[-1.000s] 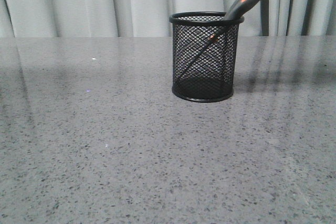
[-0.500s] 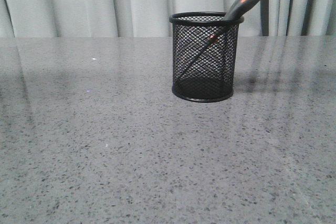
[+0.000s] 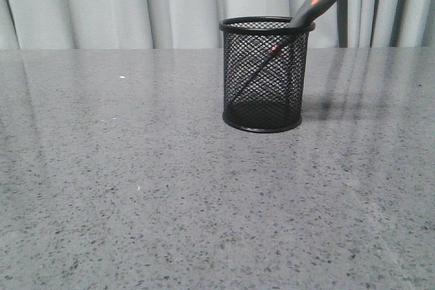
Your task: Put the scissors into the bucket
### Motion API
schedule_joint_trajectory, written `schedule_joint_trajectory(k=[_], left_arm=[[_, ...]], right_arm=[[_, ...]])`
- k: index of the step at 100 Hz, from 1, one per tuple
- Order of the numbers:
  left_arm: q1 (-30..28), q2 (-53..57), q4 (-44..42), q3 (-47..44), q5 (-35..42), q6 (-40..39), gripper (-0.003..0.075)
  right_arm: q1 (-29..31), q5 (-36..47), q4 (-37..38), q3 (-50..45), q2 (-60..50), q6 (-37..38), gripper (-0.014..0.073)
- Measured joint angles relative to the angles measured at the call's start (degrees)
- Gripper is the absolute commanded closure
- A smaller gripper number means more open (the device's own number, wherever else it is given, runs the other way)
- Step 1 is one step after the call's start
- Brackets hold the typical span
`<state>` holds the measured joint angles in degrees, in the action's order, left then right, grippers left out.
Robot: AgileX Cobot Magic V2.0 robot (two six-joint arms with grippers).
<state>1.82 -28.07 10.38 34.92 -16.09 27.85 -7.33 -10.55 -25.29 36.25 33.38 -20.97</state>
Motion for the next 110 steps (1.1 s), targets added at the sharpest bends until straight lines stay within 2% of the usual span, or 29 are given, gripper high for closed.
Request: schedule_joint_trajectory(k=[17,36,60,110], left_arm=[[0.00,6.61,4.77,-12.55,6.22,0.00,0.0741],[0.00,12.55,12.51,-20.20,8.90,-0.07,0.0741],[0.00,16.19,14.56,-20.89,12.02,-0.07,0.0741],[0.00,16.27,16.08,-20.97,12.27,-0.13,0.0741]], right_arm=[[0.00,4.44,-0.22,-9.56,-7.54,0.00,0.0659],[0.00,5.52,-0.33,-17.93,-14.62,0.00,0.0659],[0.00,10.18,-0.72,-23.56,-18.73,0.00,0.0659],[0.00,10.97,-1.47,-23.68,-18.82,0.00,0.0659]])
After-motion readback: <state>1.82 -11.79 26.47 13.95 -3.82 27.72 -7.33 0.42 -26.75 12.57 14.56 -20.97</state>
